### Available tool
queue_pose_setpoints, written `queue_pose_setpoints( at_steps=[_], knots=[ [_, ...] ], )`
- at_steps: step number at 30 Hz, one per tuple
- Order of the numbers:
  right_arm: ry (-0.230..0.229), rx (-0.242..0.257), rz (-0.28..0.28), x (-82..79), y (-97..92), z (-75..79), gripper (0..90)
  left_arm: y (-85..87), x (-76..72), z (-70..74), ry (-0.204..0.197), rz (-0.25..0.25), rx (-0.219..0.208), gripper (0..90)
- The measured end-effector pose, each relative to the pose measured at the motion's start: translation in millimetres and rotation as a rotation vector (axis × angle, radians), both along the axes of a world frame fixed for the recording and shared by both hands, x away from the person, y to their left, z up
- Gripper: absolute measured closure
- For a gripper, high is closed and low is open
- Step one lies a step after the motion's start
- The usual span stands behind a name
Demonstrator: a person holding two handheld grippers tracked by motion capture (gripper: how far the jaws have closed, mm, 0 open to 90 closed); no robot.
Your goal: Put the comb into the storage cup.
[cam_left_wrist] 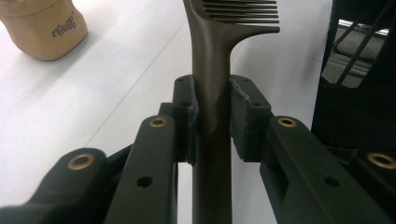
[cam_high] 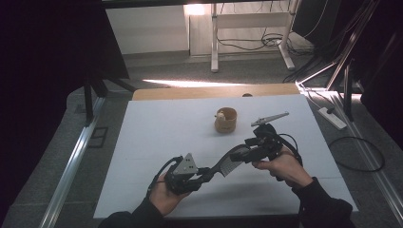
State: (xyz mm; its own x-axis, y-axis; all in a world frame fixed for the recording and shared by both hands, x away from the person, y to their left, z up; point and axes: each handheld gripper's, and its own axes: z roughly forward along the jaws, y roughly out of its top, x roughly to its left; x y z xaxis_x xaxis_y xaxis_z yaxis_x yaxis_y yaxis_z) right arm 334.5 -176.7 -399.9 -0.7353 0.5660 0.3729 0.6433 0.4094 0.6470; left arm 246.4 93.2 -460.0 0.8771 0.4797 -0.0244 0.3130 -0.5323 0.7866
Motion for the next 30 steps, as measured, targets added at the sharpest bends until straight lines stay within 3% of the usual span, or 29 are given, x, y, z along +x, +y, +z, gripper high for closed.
queue_pose_setpoints(
  at_steps=[8, 13, 17, 27, 30],
  knots=[
    [0.03, 0.052, -0.028, 2.7, -5.3, -1.4, 30.0, -0.9, -1.5, -0.1, -0.012, 0.003, 0.003, 72.3],
    [0.083, 0.125, -0.022, 5.8, -10.1, -3.7, 46.7, -2.6, -2.8, -0.6, -0.023, 0.001, 0.014, 72.3],
    [0.12, 0.15, -0.026, 7.7, -11.9, -4.5, 59.6, -2.5, -3.2, -0.5, -0.03, -0.001, 0.017, 72.3],
    [0.198, 0.205, -0.033, 11.1, -14.5, -8.3, 75.2, -3.8, -4.3, -1.8, -0.05, -0.004, 0.03, 72.3],
    [0.248, 0.259, -0.028, 12.7, -16.9, -9.1, 81.4, -4.4, -4.2, -2.5, -0.05, -0.008, 0.03, 72.2]
  ],
)
